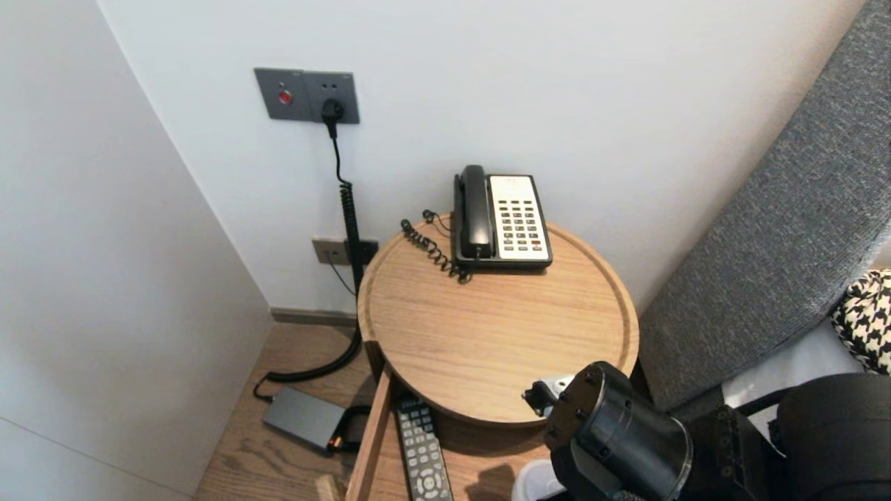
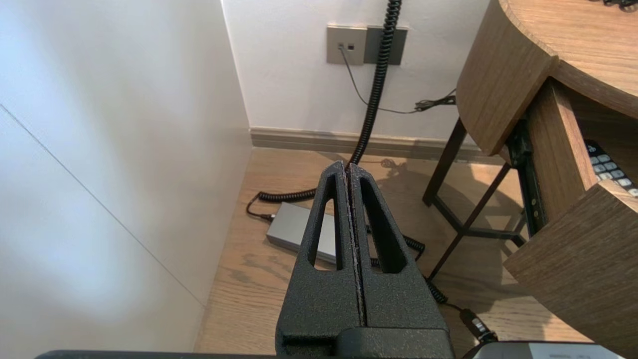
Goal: Put the remote controls on the table in the drawer one by one
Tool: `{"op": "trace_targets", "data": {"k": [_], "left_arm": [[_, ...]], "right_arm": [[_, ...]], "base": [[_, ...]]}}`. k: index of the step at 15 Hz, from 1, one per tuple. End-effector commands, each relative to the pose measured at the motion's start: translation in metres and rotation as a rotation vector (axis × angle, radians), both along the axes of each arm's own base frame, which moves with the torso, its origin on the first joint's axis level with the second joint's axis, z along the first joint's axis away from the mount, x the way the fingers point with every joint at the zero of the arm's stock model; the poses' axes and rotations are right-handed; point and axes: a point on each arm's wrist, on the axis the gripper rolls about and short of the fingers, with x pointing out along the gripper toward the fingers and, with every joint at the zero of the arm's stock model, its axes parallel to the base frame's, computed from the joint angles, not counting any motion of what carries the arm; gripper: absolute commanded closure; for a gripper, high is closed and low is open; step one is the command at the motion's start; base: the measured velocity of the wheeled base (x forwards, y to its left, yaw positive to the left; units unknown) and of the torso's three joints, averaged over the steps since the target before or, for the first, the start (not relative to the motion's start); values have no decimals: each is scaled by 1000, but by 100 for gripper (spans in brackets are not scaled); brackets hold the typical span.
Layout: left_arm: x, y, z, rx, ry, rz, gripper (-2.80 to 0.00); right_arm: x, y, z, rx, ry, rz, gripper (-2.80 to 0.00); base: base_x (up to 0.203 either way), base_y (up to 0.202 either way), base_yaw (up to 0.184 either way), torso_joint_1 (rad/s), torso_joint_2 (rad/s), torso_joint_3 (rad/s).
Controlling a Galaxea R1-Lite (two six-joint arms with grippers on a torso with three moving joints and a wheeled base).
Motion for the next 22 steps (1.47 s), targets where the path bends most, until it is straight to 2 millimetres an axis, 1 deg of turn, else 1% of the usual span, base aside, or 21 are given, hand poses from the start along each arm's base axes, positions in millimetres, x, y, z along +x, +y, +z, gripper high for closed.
{"op": "trace_targets", "data": {"k": [1, 4, 6, 8, 13, 15, 20, 22], "left_arm": [[1, 0, -3, 0, 12, 0, 0], [1, 0, -3, 0, 12, 0, 0], [1, 0, -3, 0, 12, 0, 0], [1, 0, -3, 0, 12, 0, 0], [1, 0, -3, 0, 12, 0, 0], [1, 0, -3, 0, 12, 0, 0], [1, 0, -3, 0, 12, 0, 0], [1, 0, -3, 0, 12, 0, 0]], "right_arm": [[-6, 8, -20, -27, -15, 18, 0], [-6, 16, -33, -51, -46, 14, 0], [-5, 18, -37, -58, -55, 8, 0], [-2, 23, -48, -72, -63, 3, 0], [0, 33, -71, -26, -124, -4, 0], [-1, 33, -80, -28, -127, -1, 0], [0, 33, -81, -34, -135, -9, 0], [1, 35, -85, -55, -144, -16, 0]], "base": [[0, 0, 0, 0, 0, 0], [0, 0, 0, 0, 0, 0], [0, 0, 0, 0, 0, 0], [0, 0, 0, 0, 0, 0], [0, 0, 0, 0, 0, 0], [0, 0, 0, 0, 0, 0], [0, 0, 0, 0, 0, 0], [0, 0, 0, 0, 0, 0]]}}
